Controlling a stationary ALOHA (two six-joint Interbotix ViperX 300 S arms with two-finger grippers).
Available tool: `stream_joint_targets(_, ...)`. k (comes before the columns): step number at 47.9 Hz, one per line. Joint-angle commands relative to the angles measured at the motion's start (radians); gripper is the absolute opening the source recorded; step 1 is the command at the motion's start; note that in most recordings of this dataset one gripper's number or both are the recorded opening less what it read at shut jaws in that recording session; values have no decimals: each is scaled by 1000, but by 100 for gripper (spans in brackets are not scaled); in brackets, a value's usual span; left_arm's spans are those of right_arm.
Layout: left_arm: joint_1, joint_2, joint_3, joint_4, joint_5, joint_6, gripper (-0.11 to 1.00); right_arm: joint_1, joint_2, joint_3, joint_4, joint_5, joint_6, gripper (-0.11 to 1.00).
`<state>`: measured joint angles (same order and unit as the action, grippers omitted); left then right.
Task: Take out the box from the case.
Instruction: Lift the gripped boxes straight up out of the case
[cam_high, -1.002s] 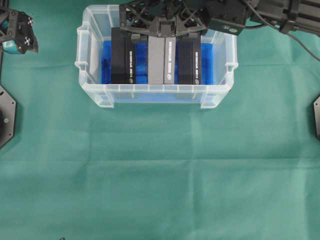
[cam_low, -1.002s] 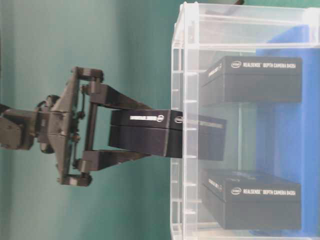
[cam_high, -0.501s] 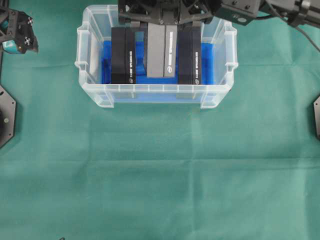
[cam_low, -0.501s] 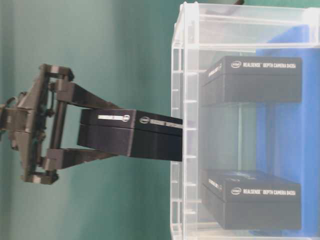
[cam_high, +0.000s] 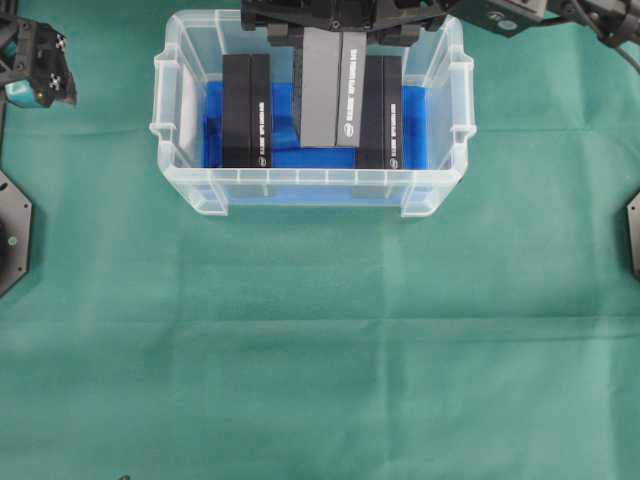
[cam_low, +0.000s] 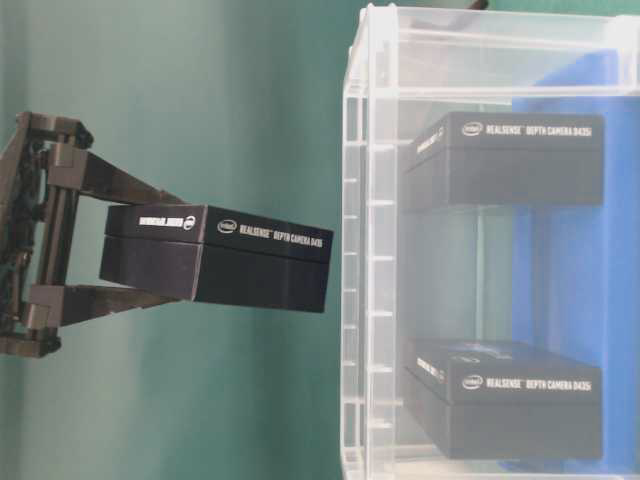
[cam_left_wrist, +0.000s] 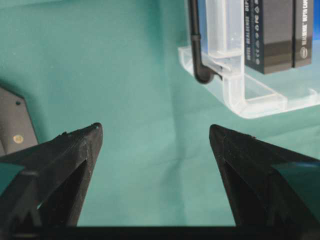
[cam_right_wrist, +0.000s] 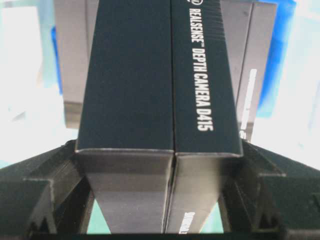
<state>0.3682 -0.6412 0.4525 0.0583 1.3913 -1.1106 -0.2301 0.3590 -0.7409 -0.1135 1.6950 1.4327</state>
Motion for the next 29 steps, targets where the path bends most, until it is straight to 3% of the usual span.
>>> stream_joint_targets(1, 0, -3, -14, 3, -5, -3, 89, 3, -58, -31, -3, 2, -3, 68)
stream_joint_targets(29, -2, -3, -14, 5, -5, -5, 89, 2, -58, -31, -12, 0, -3, 68)
